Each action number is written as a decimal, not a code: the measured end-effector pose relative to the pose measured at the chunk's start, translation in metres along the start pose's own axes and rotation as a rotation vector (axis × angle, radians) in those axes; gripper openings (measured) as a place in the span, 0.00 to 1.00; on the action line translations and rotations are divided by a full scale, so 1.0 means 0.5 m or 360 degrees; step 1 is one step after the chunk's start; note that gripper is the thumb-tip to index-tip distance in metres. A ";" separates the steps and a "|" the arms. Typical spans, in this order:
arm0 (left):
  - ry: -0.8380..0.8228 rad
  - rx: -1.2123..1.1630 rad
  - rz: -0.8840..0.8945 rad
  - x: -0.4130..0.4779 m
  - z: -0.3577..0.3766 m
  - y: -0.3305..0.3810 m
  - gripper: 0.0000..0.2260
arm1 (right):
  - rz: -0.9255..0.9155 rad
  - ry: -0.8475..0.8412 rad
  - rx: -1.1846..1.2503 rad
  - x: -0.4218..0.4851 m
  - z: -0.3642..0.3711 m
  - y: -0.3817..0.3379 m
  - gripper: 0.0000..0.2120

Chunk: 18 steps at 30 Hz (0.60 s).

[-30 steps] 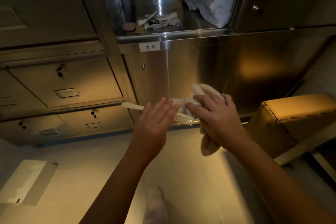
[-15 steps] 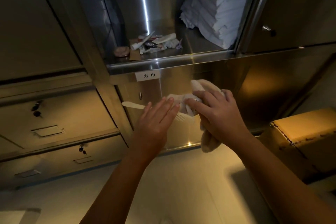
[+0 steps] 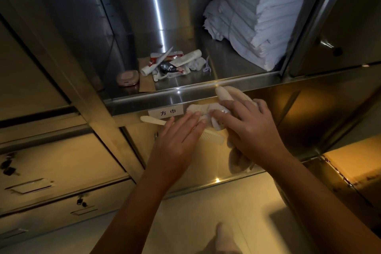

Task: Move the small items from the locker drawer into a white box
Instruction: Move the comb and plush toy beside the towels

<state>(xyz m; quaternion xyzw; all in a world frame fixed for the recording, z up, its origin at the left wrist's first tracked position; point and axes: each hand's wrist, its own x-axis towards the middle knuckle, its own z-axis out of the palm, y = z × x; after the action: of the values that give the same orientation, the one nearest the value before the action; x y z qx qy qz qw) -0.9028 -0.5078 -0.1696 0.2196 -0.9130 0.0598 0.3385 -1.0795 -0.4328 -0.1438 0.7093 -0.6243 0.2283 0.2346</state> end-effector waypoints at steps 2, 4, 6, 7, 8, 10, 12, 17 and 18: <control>0.0012 0.0013 -0.0016 0.024 0.024 -0.026 0.16 | -0.0038 0.0020 0.0005 0.029 0.022 0.030 0.20; -0.0015 0.0040 -0.0062 0.052 0.049 -0.050 0.17 | -0.0078 0.0029 0.0014 0.061 0.045 0.065 0.14; -0.0065 0.0060 -0.0114 0.081 0.072 -0.072 0.17 | -0.0109 0.0019 0.0021 0.092 0.070 0.101 0.15; -0.0091 0.0061 -0.0137 0.097 0.083 -0.082 0.18 | -0.0127 0.0016 0.0028 0.107 0.082 0.121 0.16; -0.0110 0.0062 -0.0153 0.115 0.092 -0.090 0.18 | -0.0150 0.0016 0.0036 0.123 0.094 0.141 0.17; -0.0122 0.0088 -0.0165 0.156 0.110 -0.108 0.18 | -0.0199 0.0023 0.0041 0.157 0.117 0.185 0.17; -0.0096 0.0128 -0.0164 0.200 0.126 -0.126 0.18 | -0.0248 0.0030 0.0043 0.192 0.138 0.228 0.17; 0.0007 0.0213 -0.0130 0.293 0.169 -0.161 0.18 | -0.0319 0.0020 0.0029 0.263 0.187 0.324 0.20; 0.0017 0.0211 -0.0128 0.306 0.179 -0.166 0.18 | -0.0357 0.0029 0.0023 0.275 0.195 0.339 0.18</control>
<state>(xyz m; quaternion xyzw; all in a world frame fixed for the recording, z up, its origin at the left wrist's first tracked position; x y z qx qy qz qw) -1.0223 -0.6605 -0.1424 0.2778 -0.8956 0.1076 0.3303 -1.2288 -0.6191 -0.1276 0.7743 -0.5372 0.2114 0.2591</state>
